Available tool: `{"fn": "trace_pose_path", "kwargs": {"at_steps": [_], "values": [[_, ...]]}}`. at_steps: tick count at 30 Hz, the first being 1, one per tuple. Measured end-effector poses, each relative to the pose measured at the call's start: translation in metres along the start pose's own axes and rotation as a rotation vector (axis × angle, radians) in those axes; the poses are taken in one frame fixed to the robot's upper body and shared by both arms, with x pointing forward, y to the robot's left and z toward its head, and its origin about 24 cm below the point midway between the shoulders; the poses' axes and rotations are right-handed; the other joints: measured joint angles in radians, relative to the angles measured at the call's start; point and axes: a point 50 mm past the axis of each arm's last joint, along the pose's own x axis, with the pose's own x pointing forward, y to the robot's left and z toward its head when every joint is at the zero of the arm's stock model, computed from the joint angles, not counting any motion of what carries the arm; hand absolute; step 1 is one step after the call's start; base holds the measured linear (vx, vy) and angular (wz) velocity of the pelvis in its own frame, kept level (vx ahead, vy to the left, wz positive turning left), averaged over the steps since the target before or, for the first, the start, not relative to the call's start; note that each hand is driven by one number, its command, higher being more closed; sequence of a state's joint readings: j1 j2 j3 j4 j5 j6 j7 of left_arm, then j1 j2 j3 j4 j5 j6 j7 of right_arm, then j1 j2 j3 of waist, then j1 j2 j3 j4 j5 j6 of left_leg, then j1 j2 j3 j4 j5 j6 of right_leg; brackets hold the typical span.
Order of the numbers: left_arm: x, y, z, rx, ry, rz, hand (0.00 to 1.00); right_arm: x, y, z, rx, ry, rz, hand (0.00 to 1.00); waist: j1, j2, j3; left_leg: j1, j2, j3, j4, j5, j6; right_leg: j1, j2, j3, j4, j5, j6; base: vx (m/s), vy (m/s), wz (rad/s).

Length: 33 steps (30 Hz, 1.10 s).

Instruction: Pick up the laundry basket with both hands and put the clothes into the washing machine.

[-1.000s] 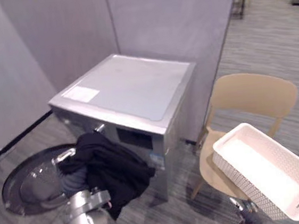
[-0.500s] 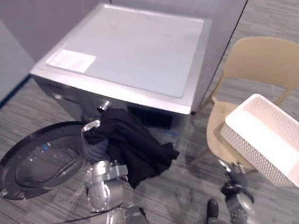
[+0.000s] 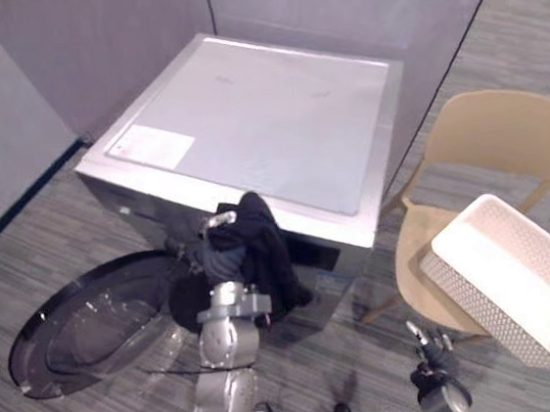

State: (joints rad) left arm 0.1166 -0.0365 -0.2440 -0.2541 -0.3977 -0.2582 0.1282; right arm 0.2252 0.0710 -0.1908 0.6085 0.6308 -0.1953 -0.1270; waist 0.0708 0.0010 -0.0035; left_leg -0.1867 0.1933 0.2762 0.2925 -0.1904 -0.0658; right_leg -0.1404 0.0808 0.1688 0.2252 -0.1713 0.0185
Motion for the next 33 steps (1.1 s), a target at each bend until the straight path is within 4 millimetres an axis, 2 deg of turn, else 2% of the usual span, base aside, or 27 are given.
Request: {"fn": "trace_pose_path", "kwargs": {"at_steps": [2, 5, 6, 8, 12, 15, 16, 17, 18, 19, 21, 22, 23, 24, 25, 26, 27, 29, 30, 32, 33], "values": [[-0.003, 0.000, 0.002, -0.001, -0.003, -0.011, 1.00, -0.001, -0.001, 0.000, 0.008, -0.004, -0.005, 0.00, -0.002, -0.001, 0.001, 0.022, 0.016, -0.002, 0.013, -0.003, -0.004, 0.015, 0.016, -0.003, 0.022, 0.000, 0.000, 0.10, -0.097, 0.00], [-0.004, -0.002, 0.004, -0.005, -0.012, -0.035, 1.00, 0.001, -0.006, 0.007, 0.024, -0.042, -0.024, 0.00, 0.000, 0.015, 0.040, -0.059, 0.054, -0.060, 0.239, -0.005, -0.011, 0.013, 0.035, -0.019, 0.101, -0.004, 0.003, 0.06, -0.108, 0.04], [-0.004, -0.002, 0.004, -0.006, -0.012, -0.039, 1.00, 0.002, -0.007, 0.010, 0.024, -0.052, -0.028, 0.00, 0.000, 0.014, 0.054, -0.117, 0.068, -0.094, 0.350, -0.004, -0.018, 0.011, 0.020, -0.016, 0.138, -0.026, 0.001, -0.01, -0.033, 0.03], [-0.004, -0.003, 0.004, -0.008, -0.010, -0.053, 1.00, 0.002, -0.006, 0.015, 0.024, -0.070, -0.022, 0.00, -0.001, 0.001, 0.061, -0.161, 0.080, -0.097, 0.414, -0.023, 0.005, -0.005, -0.013, -0.012, 0.173, -0.057, 0.024, 0.00, 0.026, -0.05], [-0.003, -0.009, 0.003, -0.030, -0.009, -0.064, 1.00, 0.003, 0.004, 0.029, 0.007, -0.122, 0.037, 0.00, -0.001, -0.005, 0.060, -0.211, 0.152, -0.135, 0.352, -0.021, 0.012, -0.081, -0.091, 0.003, 0.240, -0.102, 0.086, 0.00, 0.205, -0.28], [0.002, -0.024, -0.002, -0.062, 0.006, -0.123, 1.00, 0.004, 0.008, 0.035, 0.001, -0.143, 0.047, 0.00, -0.003, -0.016, 0.063, -0.231, 0.227, -0.147, 0.226, -0.011, 0.005, -0.149, -0.161, 0.049, 0.292, -0.140, 0.143, 0.01, 0.489, -0.14], [0.005, -0.032, -0.005, -0.074, 0.015, -0.155, 1.00, 0.004, 0.005, 0.035, 0.002, -0.143, 0.025, 0.00, -0.003, -0.016, 0.060, -0.207, 0.252, -0.128, 0.150, 0.034, 0.022, -0.156, -0.201, 0.057, 0.295, -0.167, 0.186, 0.04, 0.716, -0.06], [0.005, -0.035, -0.006, -0.080, 0.018, -0.161, 1.00, 0.004, 0.004, 0.035, 0.001, -0.146, 0.021, 0.00, -0.002, -0.014, 0.059, -0.196, 0.262, -0.117, 0.123, 0.056, 0.017, -0.155, -0.220, 0.061, 0.291, -0.180, 0.206, 0.01, 0.745, -0.03], [0.009, -0.036, -0.010, -0.065, 0.033, -0.180, 1.00, 0.005, 0.008, 0.029, 0.040, -0.123, 0.003, 0.00, -0.009, -0.068, 0.062, -0.210, 0.219, -0.079, 0.173, 0.034, -0.170, -0.144, -0.291, 0.082, 0.254, -0.189, 0.236, -0.02, 0.493, -0.03], [0.011, -0.034, -0.013, -0.055, 0.043, -0.177, 1.00, 0.004, 0.012, 0.022, 0.059, -0.100, 0.004, 0.00, -0.012, -0.094, 0.063, -0.223, 0.198, -0.072, 0.202, 0.014, -0.157, -0.135, -0.321, 0.083, 0.216, -0.163, 0.245, -0.05, 0.569, 0.05], [0.011, -0.029, -0.020, -0.029, 0.078, -0.171, 1.00, 0.006, 0.019, 0.021, 0.084, -0.088, 0.017, 0.00, 0.001, -0.103, 0.057, -0.313, 0.179, -0.078, 0.329, -0.069, -0.112, -0.082, -0.361, 0.065, 0.012, 0.057, 0.246, -0.05, 0.581, -0.09], [0.010, -0.027, -0.020, -0.016, 0.079, -0.178, 1.00, 0.008, 0.019, 0.023, 0.098, -0.097, 0.008, 0.00, -0.002, -0.100, 0.052, -0.336, 0.170, -0.075, 0.346, -0.085, -0.096, -0.077, -0.377, 0.059, -0.037, 0.112, 0.243, -0.03, 0.653, -0.20], [0.013, -0.024, -0.020, 0.031, 0.087, -0.212, 1.00, 0.013, 0.025, 0.029, 0.128, -0.114, 0.004, 0.00, 0.001, -0.093, 0.040, -0.391, 0.151, -0.062, 0.377, -0.108, -0.050, -0.077, -0.405, 0.025, -0.166, 0.331, 0.242, -0.02, 0.508, -0.17], [0.014, -0.023, -0.019, 0.042, 0.085, -0.217, 1.00, 0.015, 0.029, 0.031, 0.132, -0.118, 0.012, 0.00, 0.002, -0.083, 0.041, -0.400, 0.144, -0.054, 0.378, -0.110, -0.036, -0.080, -0.409, 0.016, -0.205, 0.417, 0.239, -0.02, 0.612, -0.26], [0.014, -0.021, -0.018, 0.053, 0.085, -0.218, 1.00, 0.016, 0.033, 0.031, 0.133, -0.115, 0.020, 0.00, 0.004, -0.076, 0.040, -0.404, 0.139, -0.041, 0.372, -0.108, -0.017, -0.087, -0.416, 0.012, -0.239, 0.490, 0.213, -0.02, 0.494, -0.33], [0.015, -0.019, -0.017, 0.069, 0.085, -0.211, 1.00, 0.019, 0.043, 0.032, 0.132, -0.109, 0.036, 0.00, 0.004, -0.058, 0.035, -0.411, 0.137, -0.005, 0.356, -0.103, 0.021, -0.115, -0.416, -0.004, -0.243, 0.544, 0.155, -0.02, 0.544, -0.42], [0.016, -0.018, -0.016, 0.072, 0.080, -0.209, 1.00, 0.020, 0.053, 0.034, 0.129, -0.113, 0.063, 0.00, 0.012, -0.036, 0.034, -0.411, 0.134, 0.026, 0.331, -0.095, 0.046, -0.148, -0.401, -0.039, -0.199, 0.526, 0.176, -0.01, 0.392, -0.46], [0.018, -0.016, -0.014, 0.077, 0.067, -0.194, 1.00, 0.021, 0.065, 0.038, 0.125, -0.120, 0.103, 0.00, 0.035, -0.020, 0.034, -0.390, 0.134, 0.082, 0.302, -0.085, 0.073, -0.177, -0.379, -0.134, -0.150, 0.489, 0.176, 0.00, 0.273, -0.67], [0.021, -0.011, -0.011, 0.084, 0.052, -0.164, 1.00, 0.020, 0.069, 0.042, 0.131, -0.138, 0.120, 0.00, 0.039, -0.015, 0.034, -0.369, 0.134, 0.103, 0.293, -0.088, 0.078, -0.173, -0.350, -0.158, -0.120, 0.428, 0.159, 0.00, 0.178, -0.73], [0.024, -0.007, -0.007, 0.087, 0.031, -0.143, 1.00, 0.018, 0.072, 0.049, 0.132, -0.167, 0.139, 0.00, 0.034, -0.016, 0.033, -0.328, 0.134, 0.130, 0.263, -0.089, 0.079, -0.139, -0.288, -0.176, -0.099, 0.362, 0.165, 0.01, 0.056, -0.50], [0.024, -0.008, -0.006, 0.081, 0.024, -0.144, 1.00, 0.017, 0.074, 0.052, 0.134, -0.183, 0.152, 0.00, 0.031, -0.017, 0.030, -0.305, 0.137, 0.145, 0.245, -0.086, 0.074, -0.124, -0.254, -0.169, -0.096, 0.310, 0.167, 0.01, -0.002, -0.41]]}}
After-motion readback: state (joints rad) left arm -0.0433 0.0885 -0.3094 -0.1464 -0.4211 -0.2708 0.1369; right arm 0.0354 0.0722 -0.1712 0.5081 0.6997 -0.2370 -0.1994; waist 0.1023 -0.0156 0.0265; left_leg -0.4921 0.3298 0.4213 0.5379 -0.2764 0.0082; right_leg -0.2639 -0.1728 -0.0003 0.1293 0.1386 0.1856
